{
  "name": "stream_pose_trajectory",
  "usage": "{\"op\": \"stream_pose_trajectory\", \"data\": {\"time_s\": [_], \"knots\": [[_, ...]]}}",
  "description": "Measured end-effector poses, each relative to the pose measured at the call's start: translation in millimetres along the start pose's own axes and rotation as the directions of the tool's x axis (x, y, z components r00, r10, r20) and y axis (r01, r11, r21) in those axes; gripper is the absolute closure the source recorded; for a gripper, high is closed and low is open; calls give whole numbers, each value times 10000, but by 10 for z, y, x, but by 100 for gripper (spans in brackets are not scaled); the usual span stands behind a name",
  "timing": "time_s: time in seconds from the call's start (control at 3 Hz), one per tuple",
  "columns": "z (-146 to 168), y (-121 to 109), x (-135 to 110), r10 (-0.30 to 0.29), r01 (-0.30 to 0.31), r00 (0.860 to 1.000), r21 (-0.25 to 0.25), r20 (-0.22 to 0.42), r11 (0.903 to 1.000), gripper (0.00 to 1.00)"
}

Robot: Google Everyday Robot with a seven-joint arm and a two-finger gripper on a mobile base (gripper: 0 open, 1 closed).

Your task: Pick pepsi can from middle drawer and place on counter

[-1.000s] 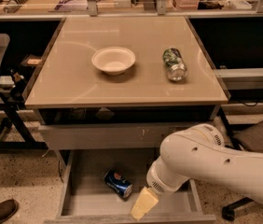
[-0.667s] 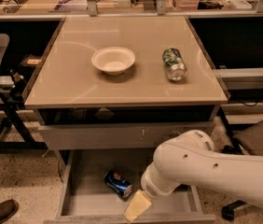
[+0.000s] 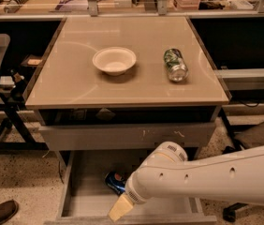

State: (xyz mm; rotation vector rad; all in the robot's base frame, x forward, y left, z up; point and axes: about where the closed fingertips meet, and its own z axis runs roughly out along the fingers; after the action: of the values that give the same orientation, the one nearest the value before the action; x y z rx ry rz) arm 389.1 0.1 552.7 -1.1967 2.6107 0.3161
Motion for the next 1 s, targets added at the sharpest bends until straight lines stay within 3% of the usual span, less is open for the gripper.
{"op": "stream_pose_trajectory", "data": {"time_s": [0.33, 0.67, 1.0], "knots": [[-5, 2, -35, 481, -481, 9988, 52, 88, 9988, 0], [51, -7, -4, 540, -538, 9983, -66, 207, 9985, 0], [298, -63, 50, 830, -821, 9956, -232, 440, 9964, 0]]}}
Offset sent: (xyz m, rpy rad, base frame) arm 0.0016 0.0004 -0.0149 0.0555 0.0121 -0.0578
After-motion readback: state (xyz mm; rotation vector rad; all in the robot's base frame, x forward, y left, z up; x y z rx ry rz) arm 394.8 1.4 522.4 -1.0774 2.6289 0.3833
